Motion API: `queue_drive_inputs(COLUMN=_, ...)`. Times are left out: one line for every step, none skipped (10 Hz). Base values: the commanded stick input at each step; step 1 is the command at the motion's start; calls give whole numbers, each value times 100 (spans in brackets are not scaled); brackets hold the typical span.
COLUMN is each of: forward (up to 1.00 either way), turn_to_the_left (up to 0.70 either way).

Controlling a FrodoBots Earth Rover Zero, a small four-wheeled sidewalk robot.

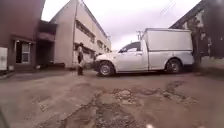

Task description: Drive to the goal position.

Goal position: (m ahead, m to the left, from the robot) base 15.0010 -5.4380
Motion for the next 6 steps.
queue_drive_inputs(forward=85, turn_to_the_left=34)
queue_drive_inputs(forward=85, turn_to_the_left=34)
queue_drive_inputs(forward=85, turn_to_the_left=34)
queue_drive_inputs(forward=85, turn_to_the_left=34)
queue_drive_inputs(forward=85, turn_to_the_left=34)
queue_drive_inputs(forward=79, turn_to_the_left=31)
